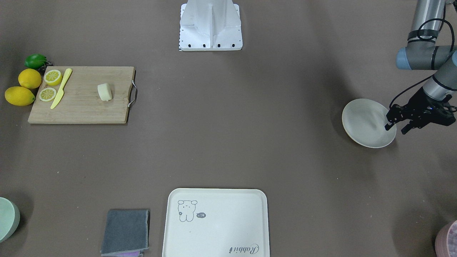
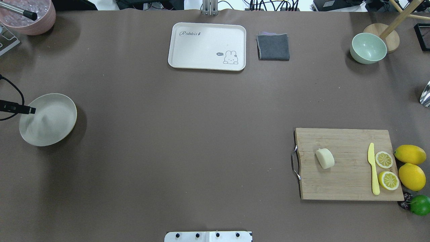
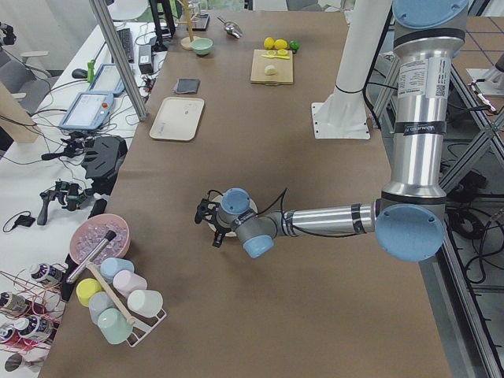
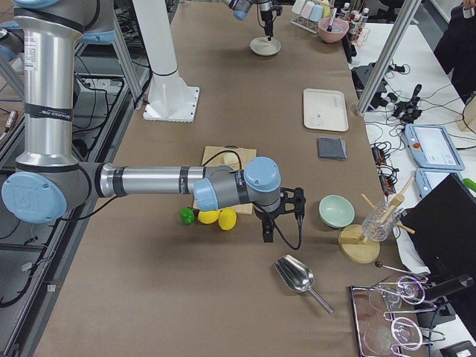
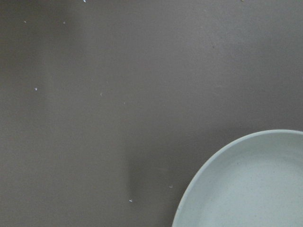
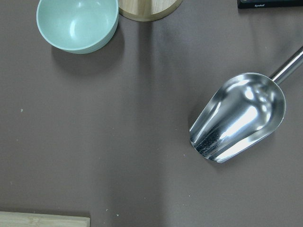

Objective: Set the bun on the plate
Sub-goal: 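Move the left gripper to the white plate while the right nears the board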

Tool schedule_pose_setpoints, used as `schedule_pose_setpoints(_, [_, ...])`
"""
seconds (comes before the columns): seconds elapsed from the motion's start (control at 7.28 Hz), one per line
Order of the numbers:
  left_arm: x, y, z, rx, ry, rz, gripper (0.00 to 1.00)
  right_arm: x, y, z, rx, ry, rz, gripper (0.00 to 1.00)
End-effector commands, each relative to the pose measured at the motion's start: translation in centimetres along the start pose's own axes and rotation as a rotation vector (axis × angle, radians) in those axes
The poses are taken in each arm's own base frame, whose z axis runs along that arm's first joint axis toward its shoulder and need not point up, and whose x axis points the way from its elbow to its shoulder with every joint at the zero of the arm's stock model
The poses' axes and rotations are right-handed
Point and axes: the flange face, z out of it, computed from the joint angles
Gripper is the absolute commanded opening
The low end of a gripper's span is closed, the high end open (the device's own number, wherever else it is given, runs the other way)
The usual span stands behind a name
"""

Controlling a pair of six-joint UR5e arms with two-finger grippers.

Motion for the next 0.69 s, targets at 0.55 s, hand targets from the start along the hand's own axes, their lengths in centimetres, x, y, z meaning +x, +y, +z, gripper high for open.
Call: schedule_pose_setpoints(0.55, [-0.6, -2.1, -2.7, -0.072, 0.108, -0.057, 0.00, -1.2, -0.6, 0.0, 0.001, -0.003, -0.023, 1.00])
